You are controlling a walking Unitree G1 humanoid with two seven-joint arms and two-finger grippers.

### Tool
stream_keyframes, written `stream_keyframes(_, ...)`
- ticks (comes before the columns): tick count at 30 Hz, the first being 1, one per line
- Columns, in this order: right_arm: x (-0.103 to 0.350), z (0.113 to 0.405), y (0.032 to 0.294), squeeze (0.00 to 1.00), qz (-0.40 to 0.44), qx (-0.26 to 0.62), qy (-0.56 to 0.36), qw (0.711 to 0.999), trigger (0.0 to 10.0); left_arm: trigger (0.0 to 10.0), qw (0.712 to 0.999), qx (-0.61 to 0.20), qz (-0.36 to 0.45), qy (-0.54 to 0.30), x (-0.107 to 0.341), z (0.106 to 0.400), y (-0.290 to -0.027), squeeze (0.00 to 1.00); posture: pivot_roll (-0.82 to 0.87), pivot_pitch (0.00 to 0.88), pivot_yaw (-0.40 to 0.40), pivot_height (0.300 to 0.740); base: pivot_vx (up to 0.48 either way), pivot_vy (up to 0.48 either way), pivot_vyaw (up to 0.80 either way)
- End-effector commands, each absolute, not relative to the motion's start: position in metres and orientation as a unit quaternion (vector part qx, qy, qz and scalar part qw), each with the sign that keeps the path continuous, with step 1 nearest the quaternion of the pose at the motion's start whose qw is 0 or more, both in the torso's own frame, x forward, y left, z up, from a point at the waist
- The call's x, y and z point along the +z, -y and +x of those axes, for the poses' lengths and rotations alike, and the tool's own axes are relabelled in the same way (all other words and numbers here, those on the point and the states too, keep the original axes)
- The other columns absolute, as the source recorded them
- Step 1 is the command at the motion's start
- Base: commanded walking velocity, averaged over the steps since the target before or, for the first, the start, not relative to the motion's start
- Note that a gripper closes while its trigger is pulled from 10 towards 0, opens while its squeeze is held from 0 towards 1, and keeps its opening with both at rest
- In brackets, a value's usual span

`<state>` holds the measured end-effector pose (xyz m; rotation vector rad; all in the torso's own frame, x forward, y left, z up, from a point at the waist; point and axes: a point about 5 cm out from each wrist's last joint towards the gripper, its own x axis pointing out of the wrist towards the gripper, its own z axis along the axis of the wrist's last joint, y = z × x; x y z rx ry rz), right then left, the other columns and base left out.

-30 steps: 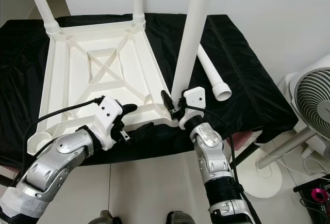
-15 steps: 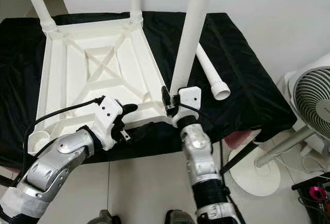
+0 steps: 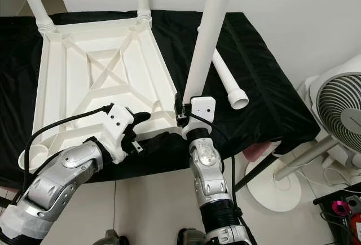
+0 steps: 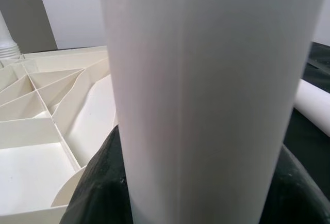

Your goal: Building children table

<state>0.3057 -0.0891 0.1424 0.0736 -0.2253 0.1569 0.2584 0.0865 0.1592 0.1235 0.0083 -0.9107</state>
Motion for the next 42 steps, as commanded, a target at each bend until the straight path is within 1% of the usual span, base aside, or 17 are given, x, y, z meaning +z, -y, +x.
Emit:
stream_keyframes(1, 0.122, 0.304, 0.086, 0.0, 0.053, 0.072, 0.059, 0.994, 10.0, 10.0, 0.875, -0.48, 0.058, -0.017, 0.156, 0.251, -0.084, 0.0, 0.0, 0.092, -0.005, 0.74, 0.0, 0.0, 0.0)
stream_keyframes(5, 0.122, 0.304, 0.088, 0.04, 0.054, 0.069, 0.062, 0.994, 10.0, 10.0, 0.874, -0.481, 0.057, -0.018, 0.156, 0.25, -0.083, 0.0, 0.0, 0.09, -0.005, 0.74, 0.0, 0.0, 0.0)
stream_keyframes(6, 0.123, 0.304, 0.091, 1.0, 0.059, 0.071, 0.067, 0.994, 10.0, 10.0, 0.874, -0.482, 0.057, -0.019, 0.155, 0.25, -0.082, 0.0, 0.0, 0.088, -0.005, 0.74, 0.0, 0.0, 0.0)
stream_keyframes(11, 0.13, 0.307, 0.108, 1.0, 0.057, 0.084, 0.091, 0.991, 10.0, 10.0, 0.872, -0.486, 0.057, -0.021, 0.155, 0.248, -0.082, 0.0, 0.0, 0.08, -0.005, 0.74, 0.0, 0.0, 0.0)
stream_keyframes(12, 0.132, 0.308, 0.112, 0.15, 0.057, 0.089, 0.094, 0.99, 10.0, 10.0, 0.871, -0.487, 0.057, -0.022, 0.155, 0.247, -0.082, 0.0, 0.0, 0.08, -0.005, 0.74, 0.0, 0.0, 0.0)
stream_keyframes(14, 0.134, 0.309, 0.115, 0.15, 0.051, 0.104, 0.099, 0.988, 10.0, 10.0, 0.871, -0.488, 0.057, -0.022, 0.155, 0.247, -0.081, 0.0, 0.0, 0.077, -0.004, 0.74, 0.0, 0.0, 0.0)
stream_keyframes(15, 0.135, 0.309, 0.118, 0.0, 0.048, 0.116, 0.102, 0.987, 10.0, 10.0, 0.87, -0.49, 0.057, -0.023, 0.155, 0.246, -0.08, 0.0, -0.01, 0.074, -0.005, 0.74, 0.0, 0.0, 0.0)
stream_keyframes(27, 0.143, 0.314, 0.133, 0.0, 0.006, 0.211, 0.11, 0.971, 10.0, 10.0, 0.864, -0.499, 0.058, -0.027, 0.153, 0.244, -0.076, 0.0, -0.01, 0.068, -0.002, 0.74, 0.0, 0.0, 0.0)
stream_keyframes(33, 0.148, 0.32, 0.144, 0.0, -0.04, 0.286, 0.103, 0.952, 10.0, 10.0, 0.862, -0.502, 0.06, -0.027, 0.153, 0.244, -0.074, 0.0, -0.01, 0.054, -0.001, 0.74, 0.0, 0.0, 0.0)
stream_keyframes(34, 0.149, 0.321, 0.147, 0.0, -0.046, 0.301, 0.098, 0.947, 9.5, 10.0, 0.862, -0.502, 0.06, -0.027, 0.153, 0.244, -0.074, 0.0, -0.01, 0.055, -0.001, 0.74, 0.0, 0.0, 0.0)
stream_keyframes(35, 0.149, 0.321, 0.147, 0.0, -0.046, 0.301, 0.098, 0.947, 9.5, 10.0, 0.862, -0.502, 0.06, -0.027, 0.153, 0.244, -0.074, 0.0, -0.01, 0.055, -0.001, 0.74, 0.0, 0.0, 0.0)
stream_keyframes(36, 0.149, 0.322, 0.148, 0.0, -0.052, 0.308, 0.096, 0.945, 6.9, 10.0, 0.862, -0.502, 0.06, -0.027, 0.153, 0.244, -0.074, 0.0, -0.01, 0.055, -0.003, 0.74, 0.0, 0.0, 0.0)
stream_keyframes(38, 0.149, 0.322, 0.148, 0.0, -0.052, 0.308, 0.096, 0.945, 6.9, 10.0, 0.862, -0.502, 0.06, -0.027, 0.153, 0.244, -0.074, 0.0, -0.01, 0.055, -0.003, 0.74, 0.0, 0.0, 0.0)
stream_keyframes(39, 0.15, 0.323, 0.15, 0.0, -0.059, 0.316, 0.093, 0.942, 6.1, 10.0, 0.862, -0.502, 0.06, -0.027, 0.153, 0.244, -0.073, 0.0, -0.01, 0.055, -0.003, 0.74, 0.0, 0.0, 0.0)
stream_keyframes(40, 0.149, 0.325, 0.152, 0.0, -0.059, 0.322, 0.087, 0.941, 4.3, 10.0, 0.862, -0.502, 0.06, -0.027, 0.153, 0.244, -0.073, 0.0, -0.01, 0.057, -0.004, 0.74, 0.0, 0.0, 0.0)
stream_keyframes(41, 0.149, 0.325, 0.152, 0.0, -0.059, 0.322, 0.087, 0.941, 4.3, 10.0, 0.862, -0.502, 0.06, -0.027, 0.153, 0.244, -0.073, 0.0, -0.01, 0.057, -0.004, 0.74, 0.0, 0.0, 0.0)
stream_keyframes(42, 0.149, 0.326, 0.153, 0.0, -0.062, 0.327, 0.082, 0.939, 0.0, 10.0, 0.862, -0.502, 0.06, -0.027, 0.153, 0.244, -0.073, 0.0, -0.01, 0.06, -0.007, 0.74, 0.0, 0.0, 0.0)
